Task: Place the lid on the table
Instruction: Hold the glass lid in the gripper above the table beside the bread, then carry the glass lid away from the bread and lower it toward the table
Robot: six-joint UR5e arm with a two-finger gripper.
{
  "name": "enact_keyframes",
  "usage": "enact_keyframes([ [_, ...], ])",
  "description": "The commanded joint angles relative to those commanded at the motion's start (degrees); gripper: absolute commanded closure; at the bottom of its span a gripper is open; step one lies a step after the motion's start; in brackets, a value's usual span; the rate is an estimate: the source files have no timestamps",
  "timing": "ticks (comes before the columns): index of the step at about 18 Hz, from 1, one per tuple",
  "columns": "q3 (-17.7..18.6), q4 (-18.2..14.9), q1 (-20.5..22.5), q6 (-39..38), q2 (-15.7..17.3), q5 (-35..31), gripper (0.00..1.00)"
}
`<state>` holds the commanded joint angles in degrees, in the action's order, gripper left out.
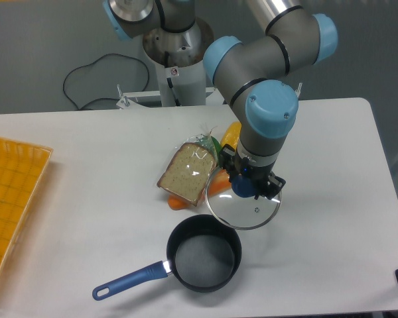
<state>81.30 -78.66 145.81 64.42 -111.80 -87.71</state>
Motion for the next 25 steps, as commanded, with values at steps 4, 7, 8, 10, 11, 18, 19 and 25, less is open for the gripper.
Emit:
enact_keyframes([
  [4, 0.00, 0.00, 0.18, 0.09, 0.09, 0.00, 0.40],
  [7, 0.00, 0.00, 0.18, 0.09, 0.09, 0.09, 0.40],
  [8, 0.00, 0.00, 0.18, 0.00, 0.09, 0.09, 0.40],
  [10, 0.00, 0.00, 0.18, 0.00, 0.09, 0.09, 0.40],
  [11, 0.00, 0.00, 0.18, 0.09, 0.09, 0.09, 0.40],
  [18, 0.00, 0.26, 0.97, 1.66, 0.00, 0.97, 0.40],
  [19, 0.00, 0.35, 1.05, 2.19, -0.17, 0.88, 0.40],
  [25, 0.00, 1.67, 2.37, 4.82, -0.79, 0.88, 0.40],
])
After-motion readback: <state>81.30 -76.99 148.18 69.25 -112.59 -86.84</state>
